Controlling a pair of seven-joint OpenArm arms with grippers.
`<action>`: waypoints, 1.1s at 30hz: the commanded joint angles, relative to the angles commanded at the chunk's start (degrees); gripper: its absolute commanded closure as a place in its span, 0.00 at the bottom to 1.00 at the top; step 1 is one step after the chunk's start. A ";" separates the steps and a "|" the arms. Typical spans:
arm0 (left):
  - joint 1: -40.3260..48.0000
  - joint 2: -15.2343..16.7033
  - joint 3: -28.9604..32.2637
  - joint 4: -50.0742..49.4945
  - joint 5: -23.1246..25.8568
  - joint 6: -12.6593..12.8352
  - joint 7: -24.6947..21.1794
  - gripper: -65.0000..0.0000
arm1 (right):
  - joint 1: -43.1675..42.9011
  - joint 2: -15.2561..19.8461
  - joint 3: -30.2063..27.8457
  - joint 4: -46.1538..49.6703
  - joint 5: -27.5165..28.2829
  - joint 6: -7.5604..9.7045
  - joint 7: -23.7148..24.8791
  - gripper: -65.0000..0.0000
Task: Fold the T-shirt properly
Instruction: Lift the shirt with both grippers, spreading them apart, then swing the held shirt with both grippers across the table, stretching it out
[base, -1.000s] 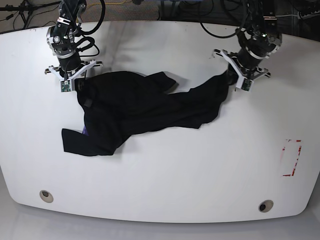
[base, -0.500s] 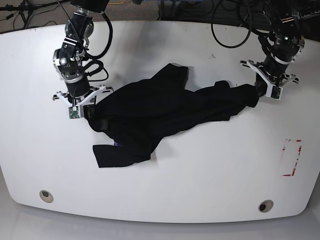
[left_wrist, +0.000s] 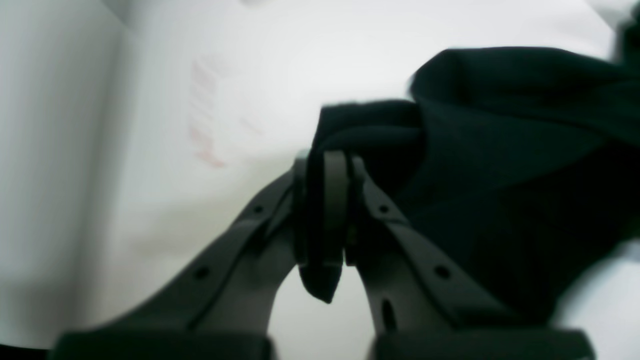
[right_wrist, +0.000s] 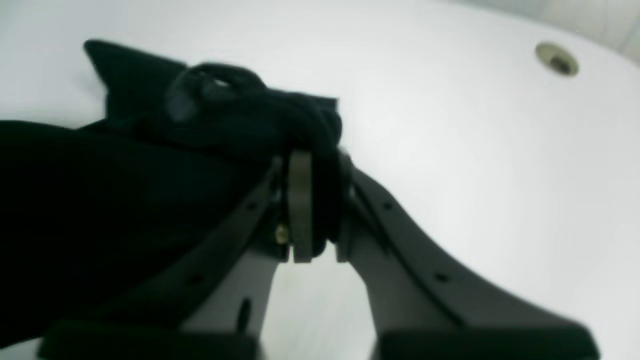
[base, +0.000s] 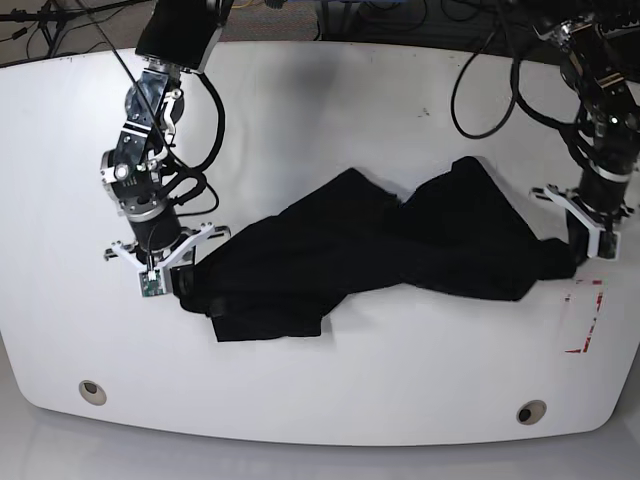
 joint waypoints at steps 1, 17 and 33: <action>-1.32 -0.53 -0.44 0.00 0.00 0.00 1.05 1.00 | 0.79 0.35 0.00 0.00 0.09 0.00 -0.44 1.00; -21.80 -3.78 -1.41 0.00 -0.18 -0.26 16.09 1.00 | 17.58 3.69 -0.18 0.09 -0.09 3.69 -11.60 1.00; -39.12 -9.49 3.69 -0.26 0.09 0.09 18.81 1.00 | 35.08 8.18 -7.12 -3.60 -0.35 4.04 -14.42 1.00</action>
